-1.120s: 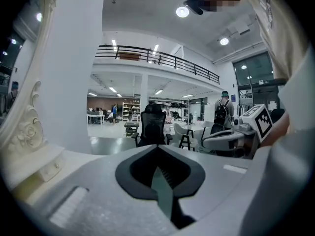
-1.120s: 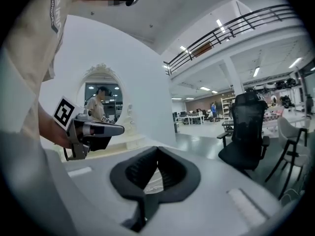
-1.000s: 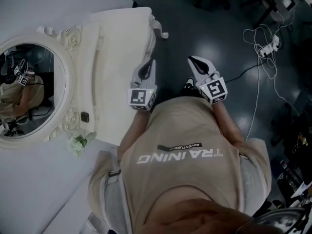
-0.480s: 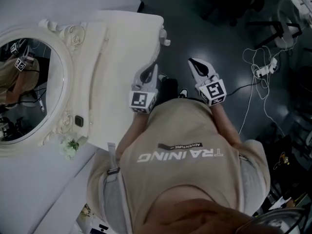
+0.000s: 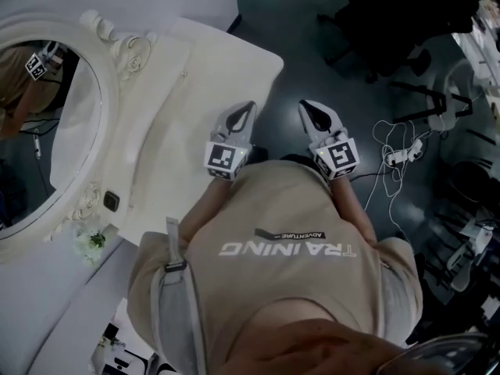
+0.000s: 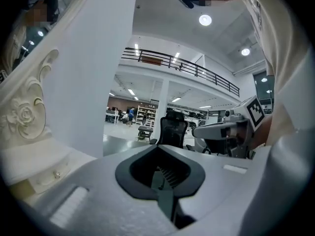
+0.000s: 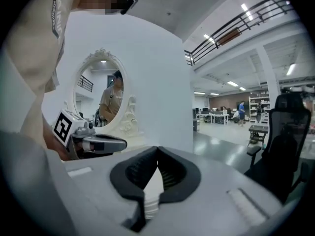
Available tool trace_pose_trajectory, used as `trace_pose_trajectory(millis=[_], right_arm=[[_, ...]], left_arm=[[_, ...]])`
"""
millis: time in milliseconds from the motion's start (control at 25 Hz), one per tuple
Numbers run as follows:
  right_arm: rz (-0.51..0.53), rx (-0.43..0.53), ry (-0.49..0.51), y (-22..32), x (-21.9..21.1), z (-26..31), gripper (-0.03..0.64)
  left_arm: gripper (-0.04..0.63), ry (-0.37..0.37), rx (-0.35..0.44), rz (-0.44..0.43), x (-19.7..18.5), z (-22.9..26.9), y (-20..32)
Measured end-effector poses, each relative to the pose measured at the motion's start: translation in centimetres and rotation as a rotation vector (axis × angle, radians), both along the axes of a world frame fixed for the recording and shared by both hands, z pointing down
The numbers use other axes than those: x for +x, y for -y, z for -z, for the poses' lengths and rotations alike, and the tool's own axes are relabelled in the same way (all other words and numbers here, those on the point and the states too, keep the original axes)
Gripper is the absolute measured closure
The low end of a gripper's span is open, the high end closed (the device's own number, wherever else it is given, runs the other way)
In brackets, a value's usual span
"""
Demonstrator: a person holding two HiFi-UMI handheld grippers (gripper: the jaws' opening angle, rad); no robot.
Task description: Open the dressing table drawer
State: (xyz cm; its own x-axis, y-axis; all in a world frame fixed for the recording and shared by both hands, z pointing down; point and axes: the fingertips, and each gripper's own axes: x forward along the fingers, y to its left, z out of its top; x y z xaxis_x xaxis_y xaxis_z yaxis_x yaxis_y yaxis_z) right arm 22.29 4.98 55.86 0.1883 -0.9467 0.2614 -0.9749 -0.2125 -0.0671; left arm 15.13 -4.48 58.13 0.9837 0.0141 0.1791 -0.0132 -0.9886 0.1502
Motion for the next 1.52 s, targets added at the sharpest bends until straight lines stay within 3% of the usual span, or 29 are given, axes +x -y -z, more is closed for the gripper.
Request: trace_pose_trajectory(millis=[280, 520, 760, 1120, 1280, 1440, 1520], right_arm=[[0.196, -0.027, 0.046, 8.4, 0.3, -1.6, 0.614], [0.414, -0.006, 0.062, 16.6, 0.5, -2.2, 0.614], [0.608, -0.054, 0.084, 23.1, 1.8, -5.2, 0.614], [0.96, -0.143, 0.022, 29.4, -3.9, -12.9, 0.614], [0.97, -0.185, 0.038, 31.1, -6.1, -15.2, 0.614], [0.857, -0.283, 0.199, 33.7, -7.7, -18.0, 0.612], [0.814, -0.301, 0.185, 34.5, -7.7, -18.5, 0.598]], left_arm=[[0.589, 0.019, -0.03, 0.195, -1.4, -0.2, 6.0], [0.589, 0.077, -0.025, 0.448, -4.2, -1.0, 12.3], [0.589, 0.153, -0.021, 0.678, -5.2, -0.7, 16.3], [0.589, 0.262, -0.065, 0.958, -8.2, -3.3, 17.3], [0.589, 0.286, -0.083, 0.995, -9.5, -4.0, 16.2], [0.589, 0.283, -0.098, 1.02, -11.8, -5.2, 16.6], [0.589, 0.272, -0.103, 1.02, -12.2, -5.6, 16.6]])
